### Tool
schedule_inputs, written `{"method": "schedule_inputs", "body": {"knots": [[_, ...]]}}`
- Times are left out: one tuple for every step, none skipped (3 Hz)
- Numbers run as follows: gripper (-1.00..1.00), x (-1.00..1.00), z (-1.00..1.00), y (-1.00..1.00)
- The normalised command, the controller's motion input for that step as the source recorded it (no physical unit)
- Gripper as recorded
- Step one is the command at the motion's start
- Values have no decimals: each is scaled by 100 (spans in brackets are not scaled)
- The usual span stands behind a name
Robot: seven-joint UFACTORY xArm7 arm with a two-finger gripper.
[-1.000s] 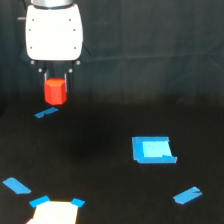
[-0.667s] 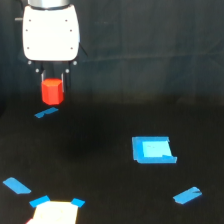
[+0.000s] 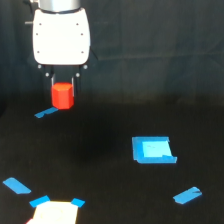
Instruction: Pick up the red object from the table
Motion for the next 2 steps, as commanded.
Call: {"method": "schedule_inputs", "body": {"knots": [[-65, -9, -13, 36], [-67, 35, 1, -55]]}}
